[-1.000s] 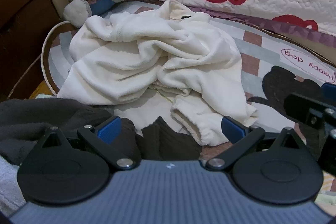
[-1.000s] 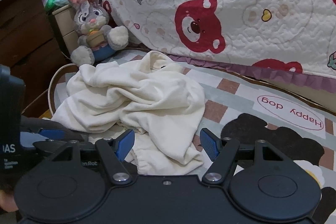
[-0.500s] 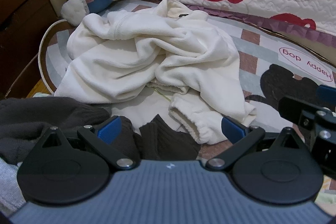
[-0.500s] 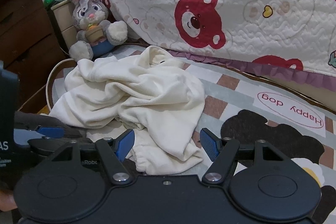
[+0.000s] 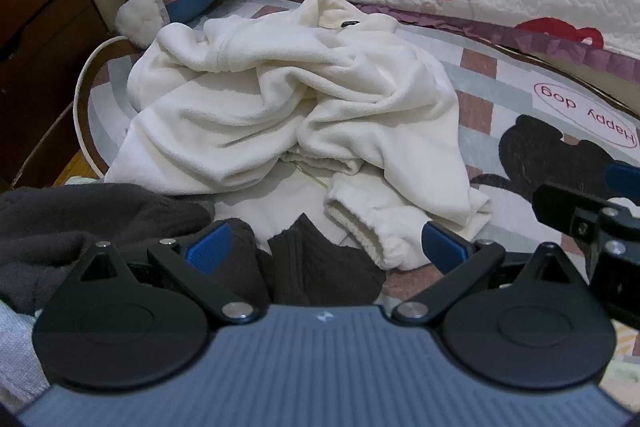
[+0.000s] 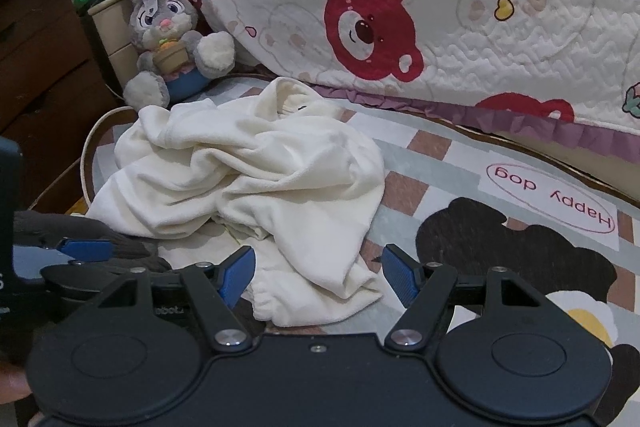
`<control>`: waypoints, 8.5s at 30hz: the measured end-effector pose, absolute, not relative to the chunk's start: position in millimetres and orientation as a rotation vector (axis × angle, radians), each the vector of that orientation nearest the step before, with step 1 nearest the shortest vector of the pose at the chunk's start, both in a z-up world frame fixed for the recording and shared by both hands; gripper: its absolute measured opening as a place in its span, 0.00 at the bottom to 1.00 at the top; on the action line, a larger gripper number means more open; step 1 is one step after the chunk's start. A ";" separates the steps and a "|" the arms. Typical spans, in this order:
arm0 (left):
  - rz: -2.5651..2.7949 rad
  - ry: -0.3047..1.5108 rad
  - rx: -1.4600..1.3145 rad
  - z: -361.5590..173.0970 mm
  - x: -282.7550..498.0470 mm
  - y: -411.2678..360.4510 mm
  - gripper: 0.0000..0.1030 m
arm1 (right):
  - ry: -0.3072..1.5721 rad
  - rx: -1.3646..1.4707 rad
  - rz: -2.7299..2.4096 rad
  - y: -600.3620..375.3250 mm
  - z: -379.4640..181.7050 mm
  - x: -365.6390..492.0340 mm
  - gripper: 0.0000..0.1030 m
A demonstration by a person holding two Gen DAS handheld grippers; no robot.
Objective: Fold clothes
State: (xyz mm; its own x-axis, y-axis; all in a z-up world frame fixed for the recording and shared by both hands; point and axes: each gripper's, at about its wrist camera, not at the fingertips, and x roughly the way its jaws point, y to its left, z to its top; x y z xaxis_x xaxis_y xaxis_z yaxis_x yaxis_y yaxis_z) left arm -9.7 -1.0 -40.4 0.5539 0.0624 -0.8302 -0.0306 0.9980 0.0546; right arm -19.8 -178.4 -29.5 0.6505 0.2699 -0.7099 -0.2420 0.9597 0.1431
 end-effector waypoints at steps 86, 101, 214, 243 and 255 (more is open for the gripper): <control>-0.568 0.542 -0.449 -24.1 72.4 12.1 0.00 | 0.319 0.609 0.026 -356.4 -31.1 64.2 0.07; -0.671 0.756 -0.036 -62.5 33.4 -172.4 0.57 | 0.595 0.456 -0.492 -540.7 7.9 -5.8 0.22; -0.965 0.997 -0.020 -159.1 7.3 -230.9 0.85 | 0.787 0.323 -0.176 -494.6 -154.7 -177.3 0.58; -0.354 0.580 -0.109 -120.7 80.8 -67.2 0.18 | 0.464 0.586 -0.116 -502.5 -113.9 -82.4 0.15; -0.557 0.525 -0.134 -115.8 58.2 -66.9 0.23 | 0.688 0.540 -0.293 -487.6 -163.6 -34.1 0.23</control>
